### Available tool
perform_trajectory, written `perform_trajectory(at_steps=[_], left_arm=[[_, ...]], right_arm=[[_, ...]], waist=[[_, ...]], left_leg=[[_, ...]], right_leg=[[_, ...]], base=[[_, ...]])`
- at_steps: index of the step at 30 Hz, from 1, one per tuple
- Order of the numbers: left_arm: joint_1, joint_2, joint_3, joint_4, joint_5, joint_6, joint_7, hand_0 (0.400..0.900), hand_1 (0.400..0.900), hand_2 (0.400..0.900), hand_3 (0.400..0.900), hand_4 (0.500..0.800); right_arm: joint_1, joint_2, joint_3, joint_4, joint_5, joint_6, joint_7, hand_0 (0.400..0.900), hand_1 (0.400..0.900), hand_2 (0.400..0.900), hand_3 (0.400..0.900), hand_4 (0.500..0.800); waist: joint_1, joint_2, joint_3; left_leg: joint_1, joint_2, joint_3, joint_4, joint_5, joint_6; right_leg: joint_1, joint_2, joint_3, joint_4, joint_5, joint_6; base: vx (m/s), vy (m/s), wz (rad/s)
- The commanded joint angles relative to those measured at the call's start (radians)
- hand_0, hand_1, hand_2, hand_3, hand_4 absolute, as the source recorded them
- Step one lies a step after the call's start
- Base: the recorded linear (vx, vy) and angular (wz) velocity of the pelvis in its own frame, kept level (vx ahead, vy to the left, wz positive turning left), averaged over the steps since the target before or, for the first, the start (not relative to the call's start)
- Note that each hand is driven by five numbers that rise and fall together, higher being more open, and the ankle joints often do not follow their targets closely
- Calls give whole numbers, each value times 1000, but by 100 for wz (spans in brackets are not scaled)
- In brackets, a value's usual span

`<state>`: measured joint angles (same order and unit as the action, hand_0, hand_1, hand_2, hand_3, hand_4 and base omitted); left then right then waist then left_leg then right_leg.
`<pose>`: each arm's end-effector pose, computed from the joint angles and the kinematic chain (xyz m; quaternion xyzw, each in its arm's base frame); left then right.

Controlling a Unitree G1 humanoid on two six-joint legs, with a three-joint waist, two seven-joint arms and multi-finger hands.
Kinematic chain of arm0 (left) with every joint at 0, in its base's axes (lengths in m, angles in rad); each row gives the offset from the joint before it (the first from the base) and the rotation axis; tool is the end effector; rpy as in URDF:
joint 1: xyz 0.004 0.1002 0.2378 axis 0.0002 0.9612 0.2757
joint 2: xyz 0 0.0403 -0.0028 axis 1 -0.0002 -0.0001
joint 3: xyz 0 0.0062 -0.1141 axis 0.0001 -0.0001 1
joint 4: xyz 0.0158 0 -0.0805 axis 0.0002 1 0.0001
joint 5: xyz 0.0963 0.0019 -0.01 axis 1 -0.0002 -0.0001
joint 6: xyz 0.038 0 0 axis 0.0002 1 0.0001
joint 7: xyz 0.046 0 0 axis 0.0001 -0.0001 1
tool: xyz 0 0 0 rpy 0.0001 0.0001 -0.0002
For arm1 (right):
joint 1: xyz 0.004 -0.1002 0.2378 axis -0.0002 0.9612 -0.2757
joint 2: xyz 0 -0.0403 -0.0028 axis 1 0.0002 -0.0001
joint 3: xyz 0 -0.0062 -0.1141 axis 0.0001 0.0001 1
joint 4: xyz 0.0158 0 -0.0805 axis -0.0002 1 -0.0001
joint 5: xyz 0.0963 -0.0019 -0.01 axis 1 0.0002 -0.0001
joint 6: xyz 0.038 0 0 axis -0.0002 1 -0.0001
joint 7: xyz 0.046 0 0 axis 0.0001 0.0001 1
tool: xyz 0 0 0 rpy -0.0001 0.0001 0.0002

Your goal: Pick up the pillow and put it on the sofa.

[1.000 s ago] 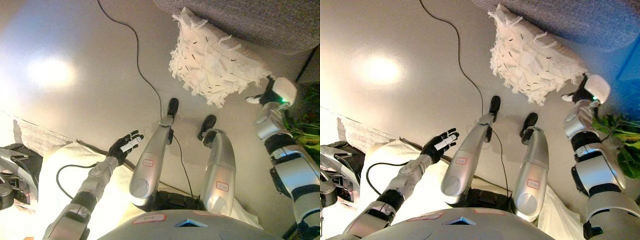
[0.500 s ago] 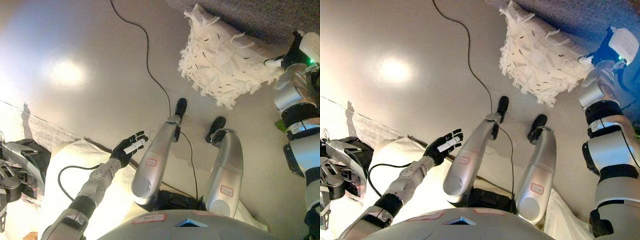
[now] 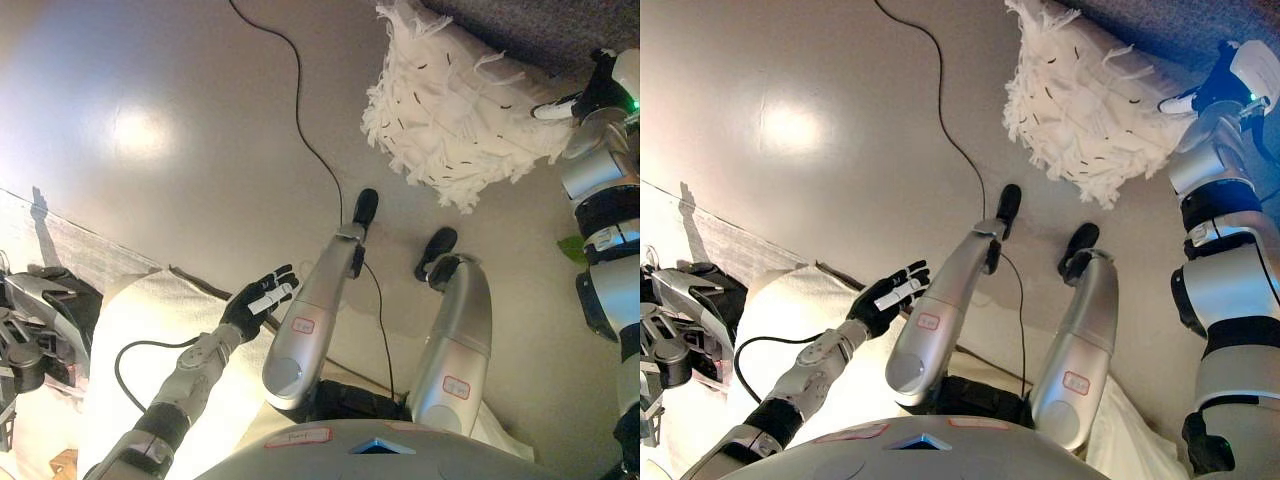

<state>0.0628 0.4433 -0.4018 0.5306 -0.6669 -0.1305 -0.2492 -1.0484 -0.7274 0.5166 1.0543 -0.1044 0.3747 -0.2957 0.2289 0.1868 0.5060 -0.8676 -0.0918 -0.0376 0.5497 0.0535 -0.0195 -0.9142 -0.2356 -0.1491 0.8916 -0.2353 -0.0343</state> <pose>0.1414 0.2183 -0.0594 -0.0932 0.2766 -0.1335 0.9471 0.3455 -0.2927 0.1742 -0.5017 0.1414 -0.2808 0.8059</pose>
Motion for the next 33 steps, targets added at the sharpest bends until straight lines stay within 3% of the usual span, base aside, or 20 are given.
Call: perform_trajectory(at_steps=[1, 18, 24, 25, 26, 27, 29, 33], left_arm=[[76, 47, 7, -48, -31, -57, -14, 900, 900, 900, 900, 800], [86, 78, 0, -195, -87, -139, -48, 900, 900, 900, 900, 800], [82, 92, 18, -252, -109, -148, -57, 900, 900, 900, 900, 800], [84, 98, 26, -269, -112, -149, -62, 900, 900, 900, 900, 800], [84, 103, 31, -281, -114, -144, -60, 900, 900, 900, 900, 800], [86, 107, 39, -298, -113, -135, -58, 900, 900, 900, 900, 800], [95, 120, 59, -336, -112, -111, -59, 900, 900, 900, 900, 800], [109, 138, 66, -349, -128, -120, -62, 900, 900, 900, 900, 800]], right_arm=[[-107, -92, 69, 7, 18, -58, -14, 900, 900, 900, 900, 800], [-197, -57, 111, 6, 79, -51, 48, 900, 900, 900, 900, 800], [-283, -65, 170, 15, 79, -33, 164, 900, 900, 900, 900, 800], [-296, -72, 187, 1, 67, -48, 244, 900, 900, 900, 900, 800], [-299, -75, 195, -10, 47, -49, 273, 571, 571, 571, 571, 602], [-300, -81, 206, -18, 42, -46, 290, 400, 400, 400, 400, 500], [-295, -107, 216, -35, 68, -50, 280, 400, 400, 400, 400, 500], [-303, -131, 205, -25, 88, -77, 253, 400, 400, 400, 400, 500]], waist=[[24, 109, 14], [63, 152, 14], [74, 168, 14], [76, 167, 14], [74, 165, 14], [75, 163, 14], [78, 158, 14], [84, 151, 14]], left_leg=[[12, -32, 13, 84, -160, 56], [-179, -55, 7, 190, -164, 59], [-271, -68, 14, 254, -169, 55], [-285, -69, 12, 267, -173, 55], [-293, -69, 12, 276, -177, 55], [-300, -68, 11, 284, -178, 54], [-319, -71, 9, 309, -185, 55], [-317, -63, 3, 299, -181, 56]], right_leg=[[31, 42, -31, 41, -95, -8], [-161, 14, -5, 165, -111, -12], [-254, 5, 21, 222, -114, -11], [-269, 4, 25, 232, -116, -11], [-278, 3, 27, 239, -117, -11], [-284, 2, 28, 244, -117, -10], [-297, 0, 27, 257, -117, -10], [-287, 3, 18, 241, -109, -6]], base=[[3, -19, 3], [-18, -8, 6], [-51, 25, 5], [-48, 11, 8], [-43, 5, 6], [-32, -7, 6], [0, 0, 0], [-15, -8, -7]])
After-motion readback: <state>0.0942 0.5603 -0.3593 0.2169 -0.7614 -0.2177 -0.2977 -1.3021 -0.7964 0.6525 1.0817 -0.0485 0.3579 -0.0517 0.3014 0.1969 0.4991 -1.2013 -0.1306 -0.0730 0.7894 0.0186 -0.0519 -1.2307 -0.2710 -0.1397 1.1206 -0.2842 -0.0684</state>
